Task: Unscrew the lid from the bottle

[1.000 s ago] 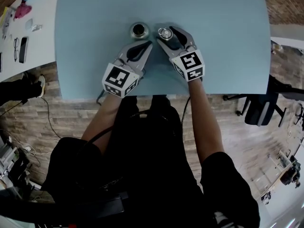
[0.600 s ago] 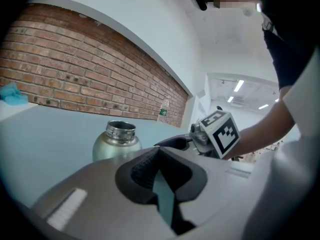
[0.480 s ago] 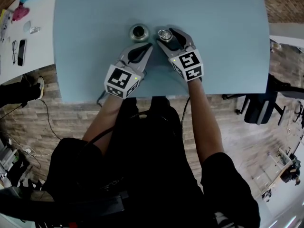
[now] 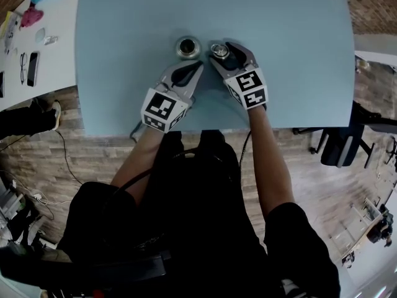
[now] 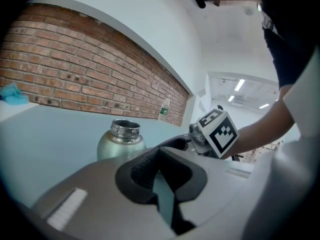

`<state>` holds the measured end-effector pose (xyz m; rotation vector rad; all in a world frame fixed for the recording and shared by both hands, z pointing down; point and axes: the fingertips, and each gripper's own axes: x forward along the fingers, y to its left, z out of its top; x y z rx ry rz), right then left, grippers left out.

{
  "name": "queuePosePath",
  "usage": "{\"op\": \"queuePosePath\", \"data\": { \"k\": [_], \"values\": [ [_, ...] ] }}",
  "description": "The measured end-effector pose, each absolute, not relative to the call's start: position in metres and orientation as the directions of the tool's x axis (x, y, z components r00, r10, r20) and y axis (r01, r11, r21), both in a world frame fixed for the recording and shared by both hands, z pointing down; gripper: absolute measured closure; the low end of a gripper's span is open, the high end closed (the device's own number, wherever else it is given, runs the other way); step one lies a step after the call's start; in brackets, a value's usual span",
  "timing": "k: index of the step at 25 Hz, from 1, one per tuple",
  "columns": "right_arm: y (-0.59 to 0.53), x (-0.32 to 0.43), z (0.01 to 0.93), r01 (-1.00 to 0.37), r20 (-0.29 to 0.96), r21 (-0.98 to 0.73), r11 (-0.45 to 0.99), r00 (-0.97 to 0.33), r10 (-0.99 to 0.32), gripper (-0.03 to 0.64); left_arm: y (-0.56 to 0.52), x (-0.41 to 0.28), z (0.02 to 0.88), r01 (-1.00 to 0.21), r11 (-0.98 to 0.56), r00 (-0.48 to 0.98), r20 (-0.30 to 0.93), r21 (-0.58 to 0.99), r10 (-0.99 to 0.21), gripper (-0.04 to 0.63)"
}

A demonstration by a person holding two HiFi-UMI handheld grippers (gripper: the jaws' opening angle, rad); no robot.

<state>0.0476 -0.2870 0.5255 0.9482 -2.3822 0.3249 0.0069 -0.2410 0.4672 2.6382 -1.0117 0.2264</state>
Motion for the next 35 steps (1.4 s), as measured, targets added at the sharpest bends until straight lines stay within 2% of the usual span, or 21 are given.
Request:
{"op": "queuePosePath", "data": {
  "k": [12, 23, 35],
  "values": [
    [-0.282, 0.043, 0.539, -0.65, 0.688, 0.011, 0.76, -0.547, -0.477, 0.353, -0.242, 0.006, 0.466, -0.675, -0.702, 0.737, 0.256, 0.227, -0.625, 0.596],
    [-0.281, 0.047, 0.542, -0.661, 0.729, 0.009, 0.751, -0.51, -0.458, 0.351, -0.241, 0.01, 0.463, -0.673, -0.702, 0.739, 0.252, 0.233, -0.625, 0.596],
    [-0.282, 0.041, 0.533, -0.651, 0.71, 0.014, 0.759, -0.528, -0.465, 0.279, -0.234, 0.002, 0.462, -0.667, -0.696, 0.745, 0.252, 0.264, -0.618, 0.595]
  ]
}}
